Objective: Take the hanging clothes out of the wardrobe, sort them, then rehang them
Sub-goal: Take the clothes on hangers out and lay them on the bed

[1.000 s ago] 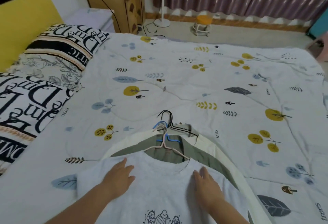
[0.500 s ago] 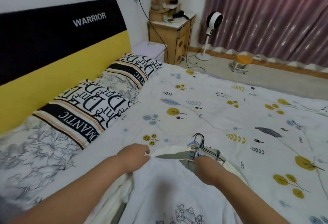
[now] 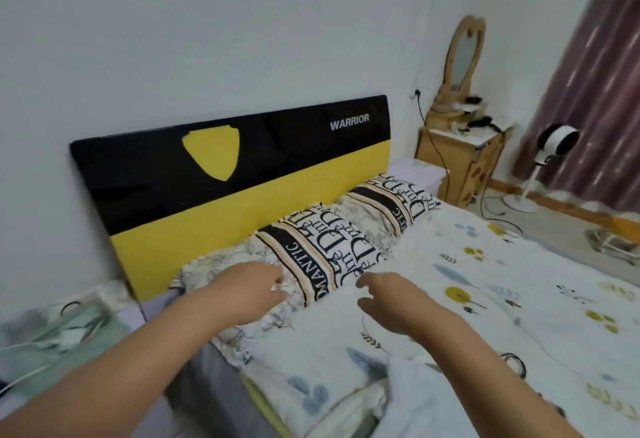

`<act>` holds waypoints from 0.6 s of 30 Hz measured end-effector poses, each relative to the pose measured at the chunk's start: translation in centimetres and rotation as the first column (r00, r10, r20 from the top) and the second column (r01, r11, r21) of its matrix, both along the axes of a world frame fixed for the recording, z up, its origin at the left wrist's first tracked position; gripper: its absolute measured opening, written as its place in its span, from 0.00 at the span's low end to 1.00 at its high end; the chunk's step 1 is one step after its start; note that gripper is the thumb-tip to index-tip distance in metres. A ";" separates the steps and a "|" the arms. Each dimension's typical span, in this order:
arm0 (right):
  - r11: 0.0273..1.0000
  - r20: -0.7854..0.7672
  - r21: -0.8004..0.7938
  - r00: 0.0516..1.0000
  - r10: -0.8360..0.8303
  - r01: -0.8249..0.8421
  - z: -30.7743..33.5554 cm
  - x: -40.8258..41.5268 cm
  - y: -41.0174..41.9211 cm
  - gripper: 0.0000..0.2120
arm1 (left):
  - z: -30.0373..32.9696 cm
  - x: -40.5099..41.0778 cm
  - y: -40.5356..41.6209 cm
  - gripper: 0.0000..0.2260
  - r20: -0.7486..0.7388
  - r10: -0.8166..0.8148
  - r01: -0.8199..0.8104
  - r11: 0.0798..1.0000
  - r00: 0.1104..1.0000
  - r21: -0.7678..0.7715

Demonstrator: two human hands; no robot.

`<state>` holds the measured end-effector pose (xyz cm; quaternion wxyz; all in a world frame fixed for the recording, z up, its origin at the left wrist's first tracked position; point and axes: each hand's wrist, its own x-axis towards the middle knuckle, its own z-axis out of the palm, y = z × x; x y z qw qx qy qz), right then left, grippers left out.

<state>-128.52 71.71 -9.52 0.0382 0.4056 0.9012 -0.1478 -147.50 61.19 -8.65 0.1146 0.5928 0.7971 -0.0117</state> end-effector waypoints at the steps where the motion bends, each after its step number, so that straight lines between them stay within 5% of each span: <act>1: 0.999 -0.008 0.032 0.999 0.040 -0.040 1.0 -1.9 -1.6 0.17 | 0.8 -1.5 -2.1 0.18 -0.007 0.029 -0.029 0.999 1.000 0.020; 8: 0.944 -0.029 0.153 0.954 0.299 -0.292 5.6 -14.0 -14.2 0.18 | 4.9 -10.5 -19.0 0.17 -0.037 0.243 -0.236 0.961 0.969 0.146; 18: 0.732 -0.012 0.249 0.754 0.657 -0.634 8.6 -30.6 -31.0 0.19 | 7.2 -19.6 -41.1 0.23 -0.047 0.603 -0.599 0.797 0.796 0.070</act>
